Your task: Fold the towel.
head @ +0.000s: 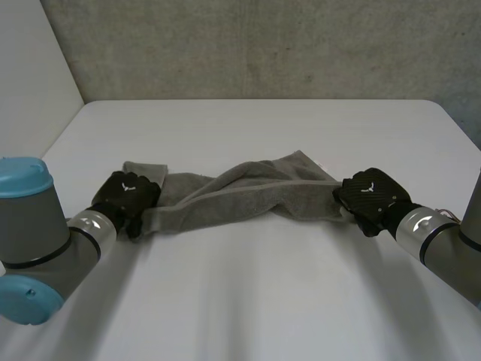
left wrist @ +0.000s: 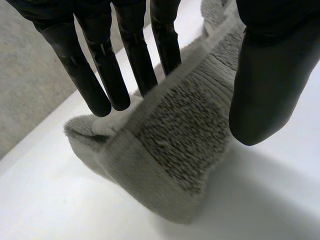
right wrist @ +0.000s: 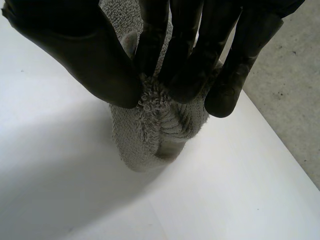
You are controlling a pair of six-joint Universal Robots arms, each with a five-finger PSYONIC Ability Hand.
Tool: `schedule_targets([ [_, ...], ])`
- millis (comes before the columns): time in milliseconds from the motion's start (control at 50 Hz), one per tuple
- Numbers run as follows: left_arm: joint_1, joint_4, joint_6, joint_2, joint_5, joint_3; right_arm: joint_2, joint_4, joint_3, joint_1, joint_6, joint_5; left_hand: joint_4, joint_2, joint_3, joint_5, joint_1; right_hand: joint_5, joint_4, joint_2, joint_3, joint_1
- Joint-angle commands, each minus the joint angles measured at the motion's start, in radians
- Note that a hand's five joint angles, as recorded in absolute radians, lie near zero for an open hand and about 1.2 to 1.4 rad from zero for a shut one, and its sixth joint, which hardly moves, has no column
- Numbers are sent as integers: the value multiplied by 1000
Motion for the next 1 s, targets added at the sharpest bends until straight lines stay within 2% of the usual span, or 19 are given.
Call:
schedule_targets([
  [20, 0, -10, 0, 3, 0, -23, 8, 1, -3, 2, 2, 3, 86, 86, 87, -86, 86, 87, 58, 147, 55, 84],
  [40, 0, -8, 0, 3, -3, -22, 8, 1, -3, 3, 2, 3, 212, 212, 213, 40, 212, 87, 58, 147, 55, 84],
  [60, 0, -8, 0, 3, -3, -22, 8, 1, -3, 3, 2, 3, 213, 214, 214, 41, 213, 87, 58, 147, 55, 84],
  [100, 3, -8, 0, 5, -8, -16, 3, 1, -3, 3, 2, 4, 537, 538, 539, 365, 537, 87, 58, 147, 55, 84],
  [140, 4, -2, -2, 8, -9, -14, -3, 1, -3, 3, 6, 4, 582, 583, 584, 410, 582, 87, 58, 147, 55, 84],
  [220, 8, 7, -3, 25, -9, -11, -38, 13, -17, 2, 37, 6, 583, 583, 584, 411, 583, 87, 58, 147, 55, 84],
  [320, 9, 15, -41, 201, -14, 12, -242, 72, -95, -4, 161, -6, 583, 583, 584, 411, 583, 87, 58, 147, 55, 84],
  [380, 9, 15, -78, 252, -14, 29, -291, 96, -133, -7, 189, -10, 583, 583, 584, 411, 583, 87, 58, 147, 55, 84],
  [420, 11, 9, -164, 342, -9, 81, -368, 194, -234, -18, 207, -10, 583, 583, 584, 411, 583, 87, 58, 147, 55, 84],
  [500, 14, -27, -230, 387, -6, 147, -388, 349, -345, -26, 196, -25, 583, 583, 584, 411, 583, 87, 58, 147, 55, 84],
  [600, 14, -171, -253, 336, 0, 239, -291, 520, -449, -41, 106, -46, 583, 583, 584, 411, 583, 87, 58, 147, 55, 84],
  [640, 14, -269, -253, 211, -8, 318, -200, 608, -491, -24, -30, -23, 583, 583, 584, 411, 583, 87, 58, 147, 55, 84],
  [660, 14, -269, -253, 211, -8, 319, -199, 609, -491, -24, -31, -23, 583, 583, 584, 411, 583, 87, 58, 147, 55, 84],
  [700, 14, -314, -252, 146, -9, 359, -149, 655, -511, -10, -97, 0, 583, 583, 584, 411, 583, 87, 58, 147, 55, 84],
  [780, 12, -402, -227, -48, -14, 475, 14, 724, -570, 35, -210, 117, 583, 583, 584, 411, 583, 87, 58, 147, 55, 84],
  [880, 3, -410, -109, -207, -34, 592, 146, 676, -669, 79, -219, 207, 583, 583, 584, 411, 583, 87, 58, 147, 55, 84],
  [920, -6, -401, -30, -263, -75, 676, 213, 574, -747, 101, -218, 224, 583, 583, 584, 411, 583, 87, 58, 147, 55, 84],
  [980, -14, -373, -8, -276, -88, 724, 235, 500, -784, 115, -218, 227, 583, 583, 584, 411, 583, 87, 58, 147, 55, 84],
  [1000, -21, -310, -5, -277, -89, 768, 246, 407, -816, 126, -216, 233, 583, 583, 584, 411, 583, 87, 58, 147, 55, 84],
])
